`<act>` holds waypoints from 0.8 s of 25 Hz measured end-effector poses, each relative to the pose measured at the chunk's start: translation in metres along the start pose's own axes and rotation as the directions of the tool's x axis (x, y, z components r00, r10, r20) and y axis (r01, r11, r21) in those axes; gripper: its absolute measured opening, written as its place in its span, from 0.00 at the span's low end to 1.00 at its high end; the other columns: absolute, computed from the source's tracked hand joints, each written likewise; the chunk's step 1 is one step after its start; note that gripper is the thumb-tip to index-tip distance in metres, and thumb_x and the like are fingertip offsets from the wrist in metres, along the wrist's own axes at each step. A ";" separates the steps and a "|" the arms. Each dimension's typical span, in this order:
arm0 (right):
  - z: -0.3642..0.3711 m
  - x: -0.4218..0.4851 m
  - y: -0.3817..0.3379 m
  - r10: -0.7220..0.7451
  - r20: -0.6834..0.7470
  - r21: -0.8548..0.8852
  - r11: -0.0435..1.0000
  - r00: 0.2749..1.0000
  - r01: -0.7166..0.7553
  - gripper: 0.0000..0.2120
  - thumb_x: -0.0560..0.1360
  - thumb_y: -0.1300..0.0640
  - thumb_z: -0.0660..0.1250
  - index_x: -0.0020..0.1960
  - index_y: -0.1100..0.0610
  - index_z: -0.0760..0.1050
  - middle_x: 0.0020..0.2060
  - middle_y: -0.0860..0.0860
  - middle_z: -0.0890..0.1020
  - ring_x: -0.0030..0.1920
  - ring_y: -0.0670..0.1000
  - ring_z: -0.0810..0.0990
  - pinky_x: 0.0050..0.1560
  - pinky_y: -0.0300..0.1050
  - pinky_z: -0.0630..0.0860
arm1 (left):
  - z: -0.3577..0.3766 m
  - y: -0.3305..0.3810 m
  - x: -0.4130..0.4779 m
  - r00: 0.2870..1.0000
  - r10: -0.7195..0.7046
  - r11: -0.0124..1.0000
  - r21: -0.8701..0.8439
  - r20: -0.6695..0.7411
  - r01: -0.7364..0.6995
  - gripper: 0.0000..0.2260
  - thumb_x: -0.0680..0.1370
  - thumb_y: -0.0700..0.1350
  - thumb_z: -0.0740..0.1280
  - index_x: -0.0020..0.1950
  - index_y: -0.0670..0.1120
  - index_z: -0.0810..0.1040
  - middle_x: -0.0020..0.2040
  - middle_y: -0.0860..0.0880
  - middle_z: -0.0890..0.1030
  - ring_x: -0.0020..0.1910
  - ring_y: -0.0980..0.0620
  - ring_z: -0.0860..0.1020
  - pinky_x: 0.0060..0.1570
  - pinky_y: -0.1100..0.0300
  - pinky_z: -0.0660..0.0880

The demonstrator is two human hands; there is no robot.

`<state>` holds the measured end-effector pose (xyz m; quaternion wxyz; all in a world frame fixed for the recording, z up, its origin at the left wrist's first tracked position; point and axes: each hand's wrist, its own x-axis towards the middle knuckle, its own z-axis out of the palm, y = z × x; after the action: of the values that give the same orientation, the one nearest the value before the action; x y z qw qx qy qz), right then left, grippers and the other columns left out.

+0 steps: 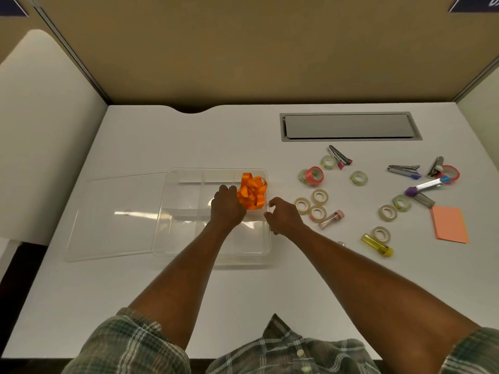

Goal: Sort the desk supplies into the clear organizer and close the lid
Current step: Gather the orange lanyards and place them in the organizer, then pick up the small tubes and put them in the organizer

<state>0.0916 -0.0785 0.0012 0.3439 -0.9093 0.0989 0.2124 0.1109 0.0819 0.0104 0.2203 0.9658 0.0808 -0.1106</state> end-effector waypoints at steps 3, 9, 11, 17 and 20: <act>-0.016 -0.004 0.017 -0.068 -0.039 0.029 0.997 0.997 0.069 0.18 0.77 0.50 0.68 0.64 0.57 0.73 0.44 0.55 0.85 0.45 0.57 0.85 0.48 0.50 0.81 | -0.001 0.015 -0.009 0.997 -0.010 1.000 0.012 -0.078 0.011 0.22 0.75 0.43 0.67 0.68 0.40 0.71 0.63 0.38 0.74 0.61 0.38 0.74 0.58 0.47 0.73; -0.078 -0.012 0.077 -0.052 -0.177 -0.001 0.999 0.983 0.053 0.10 0.76 0.50 0.66 0.53 0.53 0.80 0.48 0.52 0.85 0.54 0.55 0.81 0.53 0.46 0.74 | 0.015 0.068 -0.026 0.966 0.124 0.991 -0.012 -0.225 -0.130 0.21 0.71 0.42 0.67 0.64 0.40 0.75 0.57 0.37 0.75 0.55 0.36 0.74 0.51 0.47 0.73; -0.100 -0.015 0.106 -0.035 -0.229 -0.007 0.999 0.973 0.034 0.07 0.76 0.51 0.66 0.49 0.54 0.80 0.47 0.53 0.85 0.53 0.56 0.81 0.52 0.47 0.75 | 0.031 0.088 -0.034 0.944 0.242 0.968 -0.012 -0.226 -0.251 0.18 0.72 0.43 0.68 0.62 0.41 0.77 0.56 0.38 0.77 0.55 0.37 0.76 0.53 0.47 0.74; -0.151 -0.029 0.189 0.060 -0.289 0.011 0.998 0.956 -0.059 0.07 0.76 0.53 0.65 0.46 0.55 0.80 0.45 0.51 0.84 0.49 0.54 0.81 0.51 0.49 0.77 | 0.088 0.144 -0.055 0.931 0.365 0.931 0.027 0.003 -0.365 0.12 0.74 0.42 0.67 0.57 0.45 0.80 0.54 0.43 0.77 0.52 0.42 0.76 0.48 0.50 0.76; -0.163 -0.035 0.216 0.060 -0.306 -0.031 0.997 0.950 -0.073 0.07 0.76 0.54 0.65 0.46 0.55 0.80 0.44 0.52 0.84 0.47 0.55 0.81 0.49 0.48 0.77 | 0.109 0.159 -0.067 0.922 0.387 0.921 0.043 0.021 -0.388 0.08 0.74 0.43 0.67 0.53 0.44 0.80 0.51 0.44 0.77 0.51 0.42 0.76 0.44 0.51 0.75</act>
<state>0.0422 -0.3467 0.0008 0.2982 -0.9343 0.1769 0.0833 0.0600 -0.1149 -0.0040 0.2156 0.9669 -0.1155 -0.0724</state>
